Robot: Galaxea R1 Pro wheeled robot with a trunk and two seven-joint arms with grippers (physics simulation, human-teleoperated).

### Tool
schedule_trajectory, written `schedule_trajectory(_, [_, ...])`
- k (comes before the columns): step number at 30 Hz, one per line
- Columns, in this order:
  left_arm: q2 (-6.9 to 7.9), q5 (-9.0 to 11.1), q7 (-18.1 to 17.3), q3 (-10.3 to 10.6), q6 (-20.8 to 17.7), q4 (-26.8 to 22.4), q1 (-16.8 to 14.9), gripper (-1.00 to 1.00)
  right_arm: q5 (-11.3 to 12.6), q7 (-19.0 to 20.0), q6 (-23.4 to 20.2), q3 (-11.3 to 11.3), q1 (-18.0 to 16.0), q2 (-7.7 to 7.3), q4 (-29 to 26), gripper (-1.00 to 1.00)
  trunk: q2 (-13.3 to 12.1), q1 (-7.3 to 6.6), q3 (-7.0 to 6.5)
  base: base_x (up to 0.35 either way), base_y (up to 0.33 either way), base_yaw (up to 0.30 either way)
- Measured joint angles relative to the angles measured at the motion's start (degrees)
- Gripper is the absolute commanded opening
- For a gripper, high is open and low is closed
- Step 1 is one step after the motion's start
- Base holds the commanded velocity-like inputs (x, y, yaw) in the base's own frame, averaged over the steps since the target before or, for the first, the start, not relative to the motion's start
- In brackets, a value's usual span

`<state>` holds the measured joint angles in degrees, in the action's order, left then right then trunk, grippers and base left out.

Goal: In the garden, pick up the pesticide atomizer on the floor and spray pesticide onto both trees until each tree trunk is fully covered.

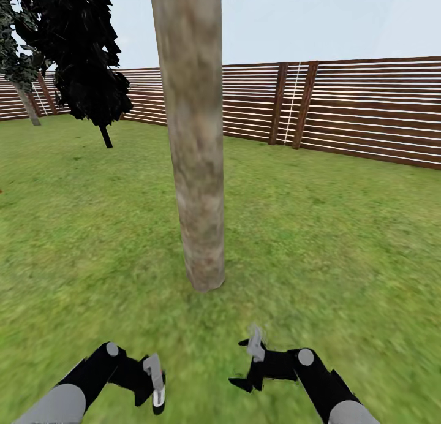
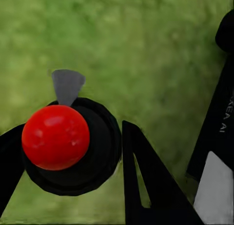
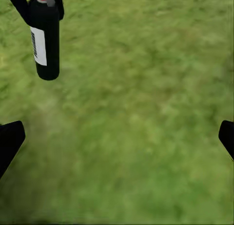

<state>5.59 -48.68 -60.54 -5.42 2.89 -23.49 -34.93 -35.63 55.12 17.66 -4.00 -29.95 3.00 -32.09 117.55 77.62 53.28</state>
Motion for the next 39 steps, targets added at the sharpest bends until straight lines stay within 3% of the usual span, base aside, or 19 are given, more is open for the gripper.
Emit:
schedule_trajectory(1, [-0.07, -2.04, -0.57, 0.41, -0.37, 0.00, -0.32, -1.00, 0.00, 1.17, -0.49, 2.09, -0.63, 0.13, -1.06, -1.00, 0.00, 0.00, 0.00, 0.000, 0.000, 0.000])
schedule_trajectory(3, [-0.26, -5.16, -1.94, 0.76, -1.48, -0.01, -1.32, -1.00, 0.12, 2.38, -3.81, 4.64, -1.89, 0.48, -2.11, -1.00, 0.00, 0.00, 0.00, 0.000, 0.000, 0.000])
schedule_trajectory(7, [-0.35, -6.38, -4.47, 0.95, -1.82, -0.05, -1.99, -1.00, 0.29, 3.16, -6.91, 5.59, -3.45, 0.74, -2.48, -1.00, 0.00, 0.00, 0.00, 0.000, 0.000, 0.000])
schedule_trajectory(12, [-0.91, -6.26, -5.82, 0.95, -1.74, -3.01, -2.28, -1.00, 0.29, 5.13, -7.61, 5.66, -5.57, 0.85, -2.47, -1.00, 0.00, 0.00, 0.00, 0.000, 0.000, 0.000])
schedule_trajectory(16, [-3.62, -6.43, -6.76, 1.09, -1.83, -4.19, -2.35, -1.00, 0.18, 7.05, -10.32, 5.94, -6.52, 2.47, -2.59, -1.00, 0.00, 0.00, 0.00, 0.000, 0.000, 0.000])
schedule_trajectory(22, [-4.35, -6.24, -6.83, 1.05, -1.75, -4.31, -3.06, -1.00, 0.19, 7.23, -10.93, 6.01, -7.75, 3.02, -2.76, -1.00, 0.00, 0.00, 0.00, 0.000, 0.000, 0.000])
schedule_trajectory(27, [-6.01, -5.98, -6.85, 0.97, -1.69, -4.33, -3.24, -1.00, 0.23, 7.24, -10.95, 6.10, -8.07, 3.12, -2.74, -1.00, 0.00, 0.00, 0.00, 0.000, 0.000, 0.000])
schedule_trajectory(33, [-7.97, -4.95, -6.25, 0.88, -1.84, -4.23, -4.09, -1.00, 0.21, 7.24, -10.95, 6.10, -8.08, 4.17, -2.74, -1.00, 0.00, 0.00, 0.00, 0.000, 0.000, 0.000])
schedule_trajectory(39, [-8.73, -3.67, -6.04, 0.64, -1.85, -4.23, -4.64, -1.00, 0.19, 7.24, -10.95, 6.10, -8.16, 4.36, -2.81, -1.00, 0.00, 0.00, 0.00, 0.000, 0.000, 0.000])
